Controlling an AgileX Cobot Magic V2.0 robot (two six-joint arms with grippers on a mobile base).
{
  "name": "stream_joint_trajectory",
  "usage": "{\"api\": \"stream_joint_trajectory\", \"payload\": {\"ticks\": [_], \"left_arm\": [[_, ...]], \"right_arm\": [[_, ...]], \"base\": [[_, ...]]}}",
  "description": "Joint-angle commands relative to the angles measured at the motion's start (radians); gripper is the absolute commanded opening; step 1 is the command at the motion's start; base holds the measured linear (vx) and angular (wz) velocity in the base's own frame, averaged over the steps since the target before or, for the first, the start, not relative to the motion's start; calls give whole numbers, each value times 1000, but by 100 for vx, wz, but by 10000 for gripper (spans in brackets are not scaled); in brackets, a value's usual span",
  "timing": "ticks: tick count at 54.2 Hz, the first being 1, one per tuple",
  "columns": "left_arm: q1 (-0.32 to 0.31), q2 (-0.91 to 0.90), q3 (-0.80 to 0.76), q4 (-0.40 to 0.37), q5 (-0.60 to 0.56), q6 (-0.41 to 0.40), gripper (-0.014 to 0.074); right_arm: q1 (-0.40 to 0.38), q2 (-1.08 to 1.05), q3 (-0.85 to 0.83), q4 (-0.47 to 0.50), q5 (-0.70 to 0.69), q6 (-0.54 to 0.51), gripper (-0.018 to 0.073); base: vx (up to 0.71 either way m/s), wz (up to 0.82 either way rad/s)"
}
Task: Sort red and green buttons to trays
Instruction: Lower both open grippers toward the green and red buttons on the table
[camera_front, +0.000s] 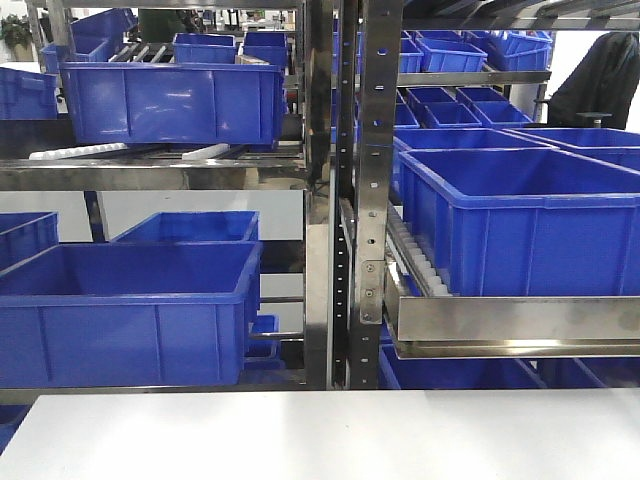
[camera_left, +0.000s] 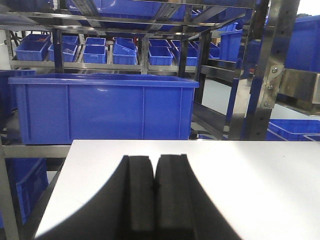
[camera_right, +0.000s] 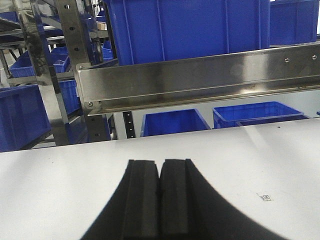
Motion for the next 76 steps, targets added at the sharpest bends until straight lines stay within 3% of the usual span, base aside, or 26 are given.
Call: {"api": "stream_joint_trajectory", "payload": {"ticks": [1, 47, 48, 61, 64, 68, 76], "left_arm": [[0, -5, -19, -6, -75, 1, -6], [0, -5, -20, -6, -77, 1, -6], [0, -5, -22, -7, -104, 0, -6], [0, -5, -35, -8, -320, -31, -6], [0, -5, -55, -5, -394, -48, -6], [0, -5, -101, 7, -403, -43, -6], [0, 27, -251, 107, -255, -27, 0]], "right_arm": [[-4, -9, 13, -8, -82, -1, -9], [-4, -9, 13, -8, -102, -1, -9], [-4, -9, 13, -8, -164, -1, -9], [-4, -9, -9, -7, -306, 2, -9], [-4, -9, -55, -11, -291, 1, -9], [-4, -4, -142, -29, -216, -6, -9], [-4, 66, -317, -65, -49, -6, -9]], "base": [[0, 0], [0, 0], [0, 0], [0, 0], [0, 0], [0, 0], [0, 0]]}}
